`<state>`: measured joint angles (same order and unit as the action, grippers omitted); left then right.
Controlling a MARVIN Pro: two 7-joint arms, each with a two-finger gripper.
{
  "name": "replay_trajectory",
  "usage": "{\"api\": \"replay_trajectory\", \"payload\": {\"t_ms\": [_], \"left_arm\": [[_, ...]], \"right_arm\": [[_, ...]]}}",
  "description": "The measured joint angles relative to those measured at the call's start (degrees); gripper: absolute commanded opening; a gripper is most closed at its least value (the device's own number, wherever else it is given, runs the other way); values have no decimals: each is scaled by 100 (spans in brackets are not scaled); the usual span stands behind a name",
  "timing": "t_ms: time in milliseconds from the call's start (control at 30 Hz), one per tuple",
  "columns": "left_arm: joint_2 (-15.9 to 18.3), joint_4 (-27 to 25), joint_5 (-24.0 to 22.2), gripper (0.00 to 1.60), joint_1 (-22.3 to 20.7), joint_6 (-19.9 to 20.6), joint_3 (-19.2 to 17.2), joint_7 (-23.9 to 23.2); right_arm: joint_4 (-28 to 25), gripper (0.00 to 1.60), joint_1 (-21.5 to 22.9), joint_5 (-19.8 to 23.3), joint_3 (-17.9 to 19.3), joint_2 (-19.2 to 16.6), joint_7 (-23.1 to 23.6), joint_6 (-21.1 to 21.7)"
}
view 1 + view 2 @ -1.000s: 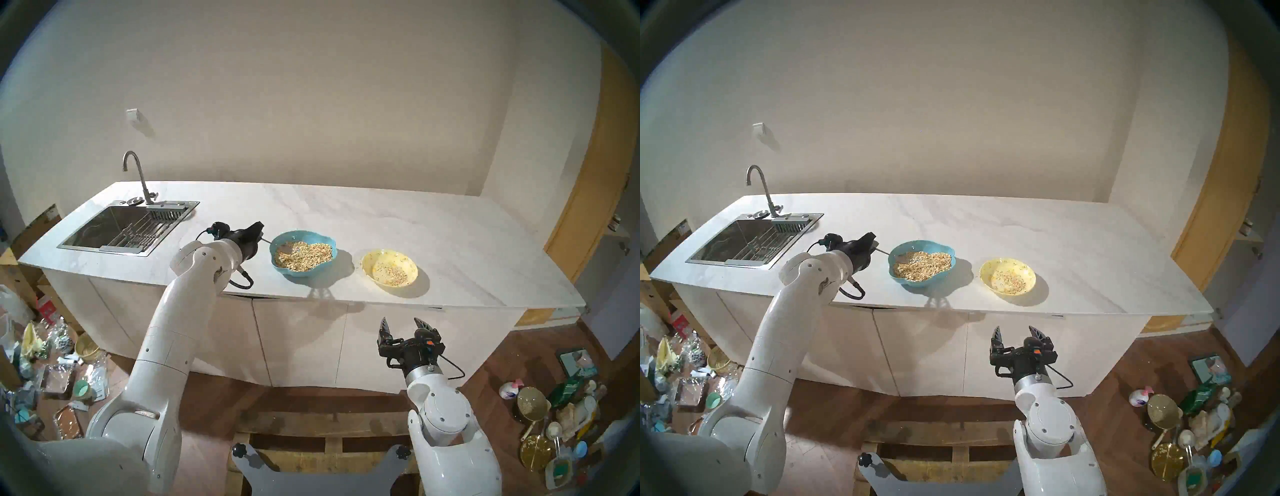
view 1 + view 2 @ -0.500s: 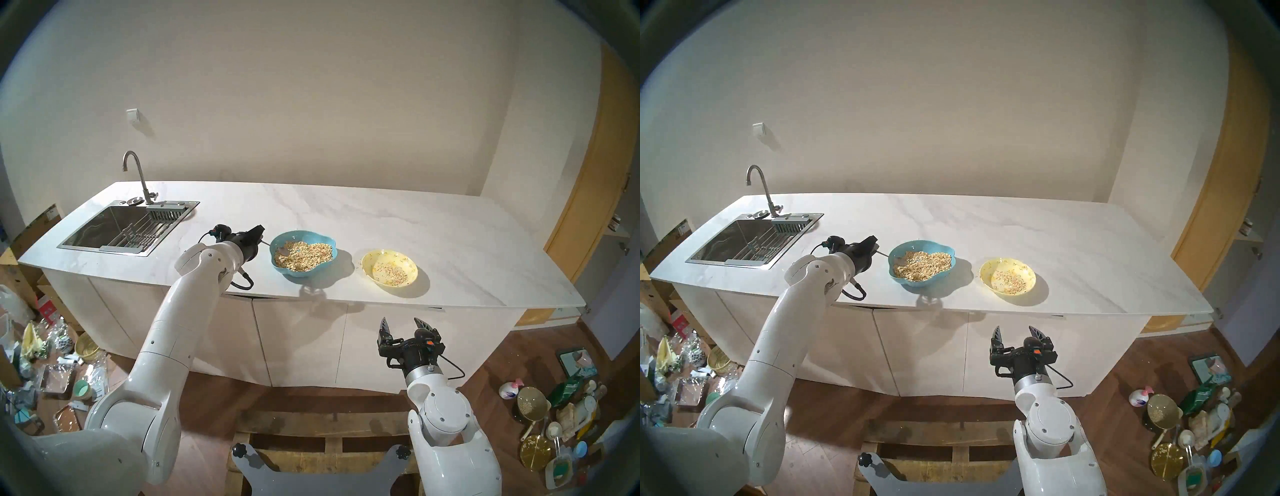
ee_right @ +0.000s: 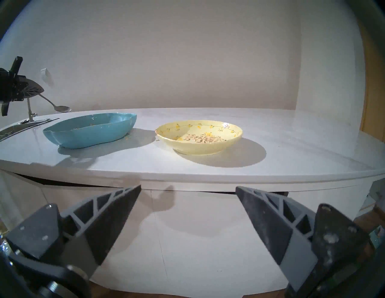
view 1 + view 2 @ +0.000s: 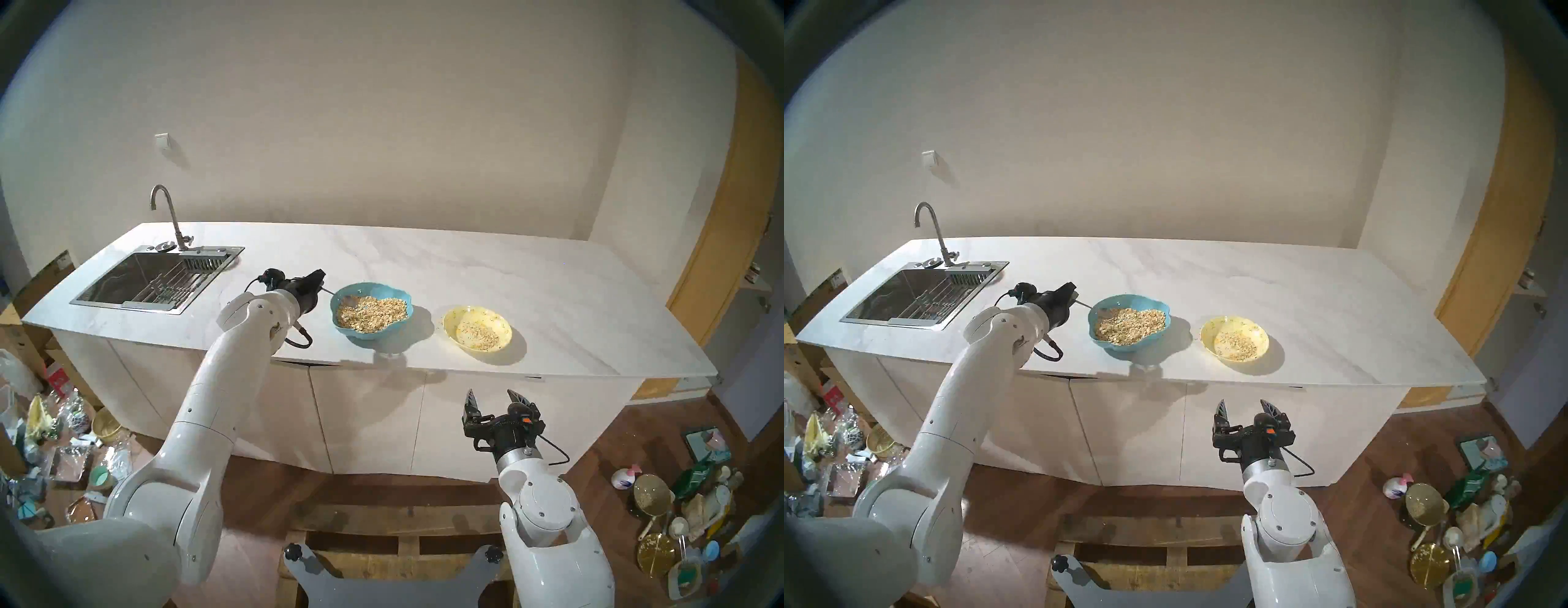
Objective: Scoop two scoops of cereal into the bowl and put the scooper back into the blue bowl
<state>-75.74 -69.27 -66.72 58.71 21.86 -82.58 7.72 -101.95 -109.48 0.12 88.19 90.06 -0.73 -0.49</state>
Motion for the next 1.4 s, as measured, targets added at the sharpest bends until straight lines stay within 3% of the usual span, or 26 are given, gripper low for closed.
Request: {"api": "replay_trajectory", "payload": {"t_ms": [567, 1400], "left_arm": [[77, 351, 130, 0, -116, -112, -34, -187], [-314, 934, -39, 0, -386, -362, -55, -394]], "right_arm": [[-1, 160, 0, 0, 0, 0, 0, 0], [0, 160, 0, 0, 0, 0, 0, 0]]}}
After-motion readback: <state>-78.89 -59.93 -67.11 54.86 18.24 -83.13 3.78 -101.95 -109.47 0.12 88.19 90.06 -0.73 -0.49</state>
